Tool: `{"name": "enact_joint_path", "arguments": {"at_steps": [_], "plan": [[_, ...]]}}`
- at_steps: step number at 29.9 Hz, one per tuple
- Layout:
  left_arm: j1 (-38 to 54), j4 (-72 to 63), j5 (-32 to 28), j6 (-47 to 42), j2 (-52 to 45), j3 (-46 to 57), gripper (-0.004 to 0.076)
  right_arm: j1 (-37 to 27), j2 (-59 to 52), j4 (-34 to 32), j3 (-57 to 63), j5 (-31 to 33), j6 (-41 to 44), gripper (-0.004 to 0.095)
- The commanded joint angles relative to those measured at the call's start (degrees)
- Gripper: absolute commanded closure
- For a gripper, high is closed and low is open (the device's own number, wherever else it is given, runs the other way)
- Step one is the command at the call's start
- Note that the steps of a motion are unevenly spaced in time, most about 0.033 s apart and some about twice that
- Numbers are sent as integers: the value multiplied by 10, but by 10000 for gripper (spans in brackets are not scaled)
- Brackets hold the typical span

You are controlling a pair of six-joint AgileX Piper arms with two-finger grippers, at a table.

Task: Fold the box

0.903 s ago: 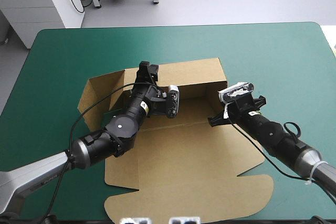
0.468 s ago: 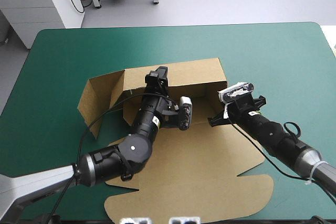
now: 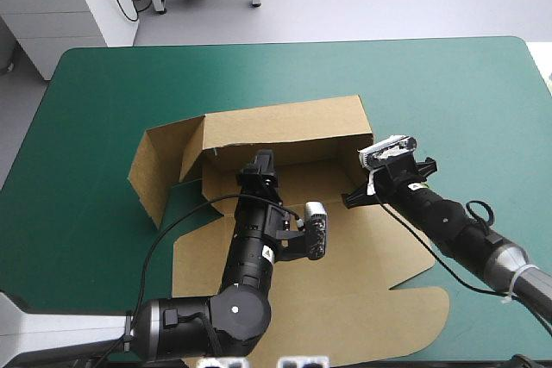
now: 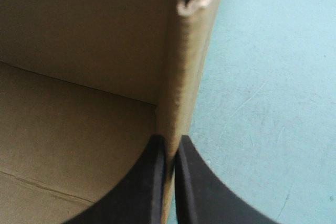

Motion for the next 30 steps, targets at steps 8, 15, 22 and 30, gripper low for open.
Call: {"name": "enact_joint_path", "arguments": {"at_steps": [8,15,22,30], "plan": [[-3,-31,58,14,-30,-17,716,0,-17,-9,-16,0,-4,928],[41,-173,-2,74,-102,-63,716,0,-17,-9,-16,0,-4,928],[183,-356,-70,227,-199,-134,716,0,-17,-9,-16,0,-4,928],[473,-612,-118,419,-282,-136,716,0,-17,-9,-16,0,-1,928]]}}
